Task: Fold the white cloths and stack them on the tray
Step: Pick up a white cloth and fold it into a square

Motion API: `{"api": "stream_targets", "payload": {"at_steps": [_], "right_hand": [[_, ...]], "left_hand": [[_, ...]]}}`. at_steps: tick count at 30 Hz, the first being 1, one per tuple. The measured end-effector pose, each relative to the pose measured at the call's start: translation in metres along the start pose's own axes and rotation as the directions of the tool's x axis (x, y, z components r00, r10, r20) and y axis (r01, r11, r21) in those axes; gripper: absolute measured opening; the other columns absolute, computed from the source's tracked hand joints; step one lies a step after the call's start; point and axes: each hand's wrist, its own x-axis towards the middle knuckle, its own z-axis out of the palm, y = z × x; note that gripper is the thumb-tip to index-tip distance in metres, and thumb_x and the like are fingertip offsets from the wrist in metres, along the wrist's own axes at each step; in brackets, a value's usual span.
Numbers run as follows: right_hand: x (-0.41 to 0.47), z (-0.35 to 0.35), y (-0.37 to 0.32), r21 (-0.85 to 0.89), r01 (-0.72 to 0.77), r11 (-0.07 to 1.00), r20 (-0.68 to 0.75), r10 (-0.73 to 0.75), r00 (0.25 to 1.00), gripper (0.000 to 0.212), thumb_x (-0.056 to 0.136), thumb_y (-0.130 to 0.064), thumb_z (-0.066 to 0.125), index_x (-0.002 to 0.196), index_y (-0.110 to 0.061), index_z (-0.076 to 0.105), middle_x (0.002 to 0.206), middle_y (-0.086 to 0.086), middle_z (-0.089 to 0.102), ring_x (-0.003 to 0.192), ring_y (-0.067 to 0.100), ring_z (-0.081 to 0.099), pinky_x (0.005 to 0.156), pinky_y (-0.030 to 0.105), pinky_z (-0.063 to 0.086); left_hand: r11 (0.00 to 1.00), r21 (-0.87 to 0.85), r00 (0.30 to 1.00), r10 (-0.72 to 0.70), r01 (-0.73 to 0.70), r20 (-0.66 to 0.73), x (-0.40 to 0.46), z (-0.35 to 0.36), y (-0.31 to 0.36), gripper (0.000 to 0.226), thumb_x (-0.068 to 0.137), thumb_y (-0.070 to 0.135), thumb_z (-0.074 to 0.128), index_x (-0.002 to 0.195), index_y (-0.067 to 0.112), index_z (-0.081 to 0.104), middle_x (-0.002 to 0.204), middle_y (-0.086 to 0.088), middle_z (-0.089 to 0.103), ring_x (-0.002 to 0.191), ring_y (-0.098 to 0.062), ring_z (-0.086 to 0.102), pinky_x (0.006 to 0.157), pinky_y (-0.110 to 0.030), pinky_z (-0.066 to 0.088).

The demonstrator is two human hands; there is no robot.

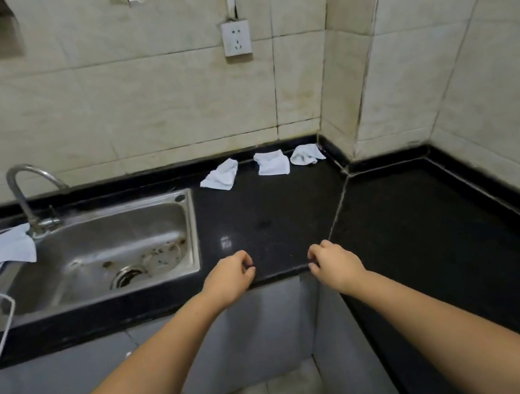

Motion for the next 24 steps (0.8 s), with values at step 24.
{"api": "stream_targets", "payload": {"at_steps": [24], "right_hand": [[0.425, -0.004, 0.086, 0.094, -0.100, 0.991, -0.008, 0.101, 0.995, 0.030, 0.095, -0.018, 0.045, 0.123, -0.017, 0.057, 0.126, 0.005, 0.051, 0.116, 0.024, 0.049, 0.092, 0.037, 0.045]], "left_hand": [[0.927, 0.234, 0.949, 0.253, -0.294, 0.189, 0.456, 0.015, 0.002, 0.028, 0.095, 0.015, 0.040, 0.119, 0.012, 0.055, 0.121, -0.007, 0.054, 0.115, -0.024, 0.048, 0.092, -0.040, 0.044]]}}
